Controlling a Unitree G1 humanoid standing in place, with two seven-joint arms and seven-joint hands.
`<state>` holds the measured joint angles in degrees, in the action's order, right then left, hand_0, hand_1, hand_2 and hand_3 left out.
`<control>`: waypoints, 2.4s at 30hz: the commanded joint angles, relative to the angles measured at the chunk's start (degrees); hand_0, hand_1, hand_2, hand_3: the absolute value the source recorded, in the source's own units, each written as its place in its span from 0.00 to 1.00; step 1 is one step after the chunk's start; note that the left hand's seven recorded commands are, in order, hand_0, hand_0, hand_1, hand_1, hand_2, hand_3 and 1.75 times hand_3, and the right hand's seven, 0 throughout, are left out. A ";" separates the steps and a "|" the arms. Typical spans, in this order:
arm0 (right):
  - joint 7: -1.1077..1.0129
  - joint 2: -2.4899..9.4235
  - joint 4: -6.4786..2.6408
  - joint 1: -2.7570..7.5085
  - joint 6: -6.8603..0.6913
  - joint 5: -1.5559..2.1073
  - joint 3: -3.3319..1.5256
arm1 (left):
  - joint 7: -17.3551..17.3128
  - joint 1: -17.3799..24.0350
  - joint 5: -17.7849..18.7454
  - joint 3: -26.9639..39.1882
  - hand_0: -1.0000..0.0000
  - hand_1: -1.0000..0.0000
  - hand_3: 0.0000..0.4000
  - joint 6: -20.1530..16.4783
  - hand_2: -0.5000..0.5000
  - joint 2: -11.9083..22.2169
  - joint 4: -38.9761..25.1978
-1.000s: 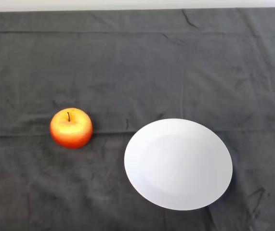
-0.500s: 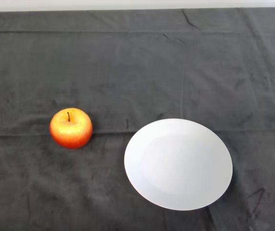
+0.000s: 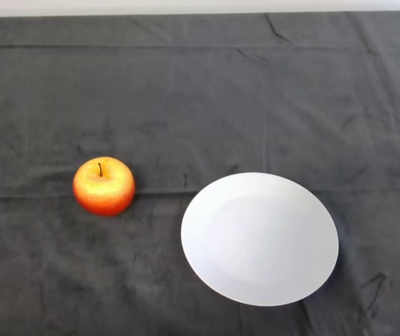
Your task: Move the apple to the plate
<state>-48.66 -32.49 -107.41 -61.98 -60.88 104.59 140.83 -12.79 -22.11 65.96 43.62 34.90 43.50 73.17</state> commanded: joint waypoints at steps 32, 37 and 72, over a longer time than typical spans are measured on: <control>-0.76 -1.18 0.04 -0.08 -1.09 -0.02 0.31 | -2.25 -7.02 -20.43 -14.53 1.00 1.00 0.00 7.48 0.50 -11.27 -0.89; -0.74 -1.18 0.05 -0.08 -1.08 -0.02 0.31 | -1.22 -7.49 -24.24 -17.33 1.00 1.00 0.00 9.21 0.50 -13.36 -0.46; -0.63 -1.18 0.12 -0.09 -0.94 -0.02 0.31 | 6.71 -5.14 -48.75 -34.85 1.00 1.00 0.00 17.95 0.50 -19.68 -7.15</control>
<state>-49.00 -32.48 -107.54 -61.92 -60.97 104.59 140.82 -6.57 -27.97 18.06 9.46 51.52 23.33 67.56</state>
